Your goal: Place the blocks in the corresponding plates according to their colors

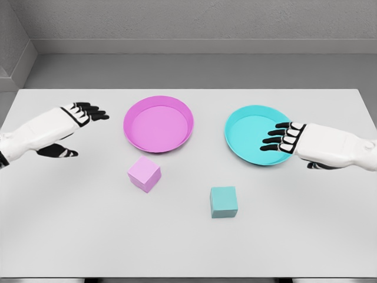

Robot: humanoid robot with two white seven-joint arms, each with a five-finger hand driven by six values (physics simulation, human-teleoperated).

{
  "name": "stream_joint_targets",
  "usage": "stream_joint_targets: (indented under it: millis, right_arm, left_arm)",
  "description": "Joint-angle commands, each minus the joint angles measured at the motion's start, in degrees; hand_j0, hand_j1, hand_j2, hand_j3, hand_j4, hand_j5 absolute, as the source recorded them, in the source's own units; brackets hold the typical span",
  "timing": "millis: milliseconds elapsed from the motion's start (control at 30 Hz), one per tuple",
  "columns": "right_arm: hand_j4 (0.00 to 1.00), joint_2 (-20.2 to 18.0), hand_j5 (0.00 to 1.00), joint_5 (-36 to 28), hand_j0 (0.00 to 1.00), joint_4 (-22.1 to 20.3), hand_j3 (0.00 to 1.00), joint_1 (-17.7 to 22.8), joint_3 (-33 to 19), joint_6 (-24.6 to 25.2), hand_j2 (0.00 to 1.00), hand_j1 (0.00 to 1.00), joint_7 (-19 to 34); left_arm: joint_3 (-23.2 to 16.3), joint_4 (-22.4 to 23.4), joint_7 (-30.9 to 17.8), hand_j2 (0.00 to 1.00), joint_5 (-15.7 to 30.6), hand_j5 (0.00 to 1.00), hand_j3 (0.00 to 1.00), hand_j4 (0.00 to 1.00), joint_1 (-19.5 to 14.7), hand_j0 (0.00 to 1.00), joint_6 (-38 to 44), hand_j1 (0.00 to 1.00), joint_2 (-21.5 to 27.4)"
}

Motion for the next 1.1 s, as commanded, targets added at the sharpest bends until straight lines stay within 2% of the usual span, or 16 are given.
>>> stream_joint_targets:
  millis: [0, 100, 200, 267, 300, 367, 433, 567, 700, 800, 933, 1067]
  right_arm:
    - [1.00, -0.2, 1.00, -0.2, 1.00, 0.1, 1.00, 0.0, 0.1, 0.0, 1.00, 1.00, -0.1]
    - [1.00, 0.3, 1.00, -0.4, 1.00, 1.6, 1.00, 0.7, 0.3, 0.0, 1.00, 1.00, 0.0]
    - [1.00, 1.0, 1.00, -0.1, 1.00, 1.7, 1.00, 0.8, 3.6, 0.0, 1.00, 1.00, 0.4]
    - [1.00, 2.8, 1.00, -1.9, 1.00, 6.8, 1.00, 0.8, 3.8, 0.0, 1.00, 1.00, 0.3]
    - [1.00, 4.6, 1.00, -1.6, 1.00, 7.3, 1.00, 0.8, 3.9, 0.0, 1.00, 1.00, 0.8]
    - [1.00, 7.7, 1.00, -1.1, 1.00, 7.3, 1.00, 0.7, 4.3, 0.0, 1.00, 1.00, 6.3]
    - [1.00, 11.2, 1.00, -0.7, 1.00, 7.3, 1.00, 0.2, 4.6, 0.0, 1.00, 1.00, 12.0]
    - [1.00, 14.3, 1.00, 3.8, 1.00, 6.9, 1.00, -0.8, 5.0, 0.0, 1.00, 1.00, 12.7]
    - [1.00, 15.5, 1.00, 5.5, 1.00, 6.9, 1.00, -1.0, 5.0, 0.0, 1.00, 1.00, 12.9]
    - [1.00, 18.5, 1.00, 6.3, 1.00, 6.9, 1.00, -1.3, 5.2, 0.0, 1.00, 1.00, 16.0]
    - [1.00, 18.9, 1.00, 8.8, 1.00, 6.9, 1.00, -1.3, 5.2, 0.0, 1.00, 1.00, 16.4]
    - [1.00, 20.4, 1.00, 10.2, 1.00, 6.9, 1.00, -1.4, 5.3, 0.0, 1.00, 1.00, 16.5]
  left_arm:
    - [-1.0, -1.0, -0.4, 1.00, -0.3, 1.00, 1.00, 1.00, 0.0, 1.00, 0.1, 1.00, 0.1]
    - [-1.0, -1.3, -0.5, 1.00, -0.3, 1.00, 1.00, 1.00, 0.0, 1.00, 0.1, 1.00, 0.1]
    - [-1.9, -2.1, -1.5, 1.00, -1.5, 1.00, 1.00, 1.00, -0.1, 1.00, 0.1, 1.00, 0.3]
    - [-2.4, -3.7, -2.2, 1.00, -2.1, 1.00, 1.00, 1.00, -0.2, 1.00, 0.1, 1.00, 1.3]
    - [-2.7, -4.6, -2.5, 1.00, -3.1, 1.00, 1.00, 1.00, -0.3, 1.00, 0.1, 1.00, 1.4]
    - [-4.0, -7.2, -2.6, 1.00, -6.9, 1.00, 1.00, 1.00, -0.5, 1.00, 0.1, 1.00, 1.4]
    - [-4.5, -8.6, -2.6, 1.00, -8.6, 1.00, 1.00, 1.00, -0.6, 1.00, 0.1, 1.00, 1.2]
    - [-5.7, -10.5, -4.9, 1.00, -8.7, 1.00, 1.00, 1.00, -1.0, 1.00, 0.1, 1.00, 0.7]
    - [-6.6, -12.1, -5.0, 1.00, -9.3, 1.00, 1.00, 1.00, -1.1, 1.00, 0.1, 1.00, 0.1]
    - [-8.5, -13.1, -5.0, 1.00, -10.3, 1.00, 1.00, 1.00, -2.4, 1.00, 0.1, 1.00, -1.1]
    - [-11.4, -13.2, -5.0, 1.00, -11.2, 1.00, 1.00, 1.00, -4.7, 1.00, 0.1, 1.00, -2.2]
    - [-12.2, -13.2, -5.0, 1.00, -11.6, 1.00, 1.00, 1.00, -5.1, 1.00, 0.1, 1.00, -2.8]
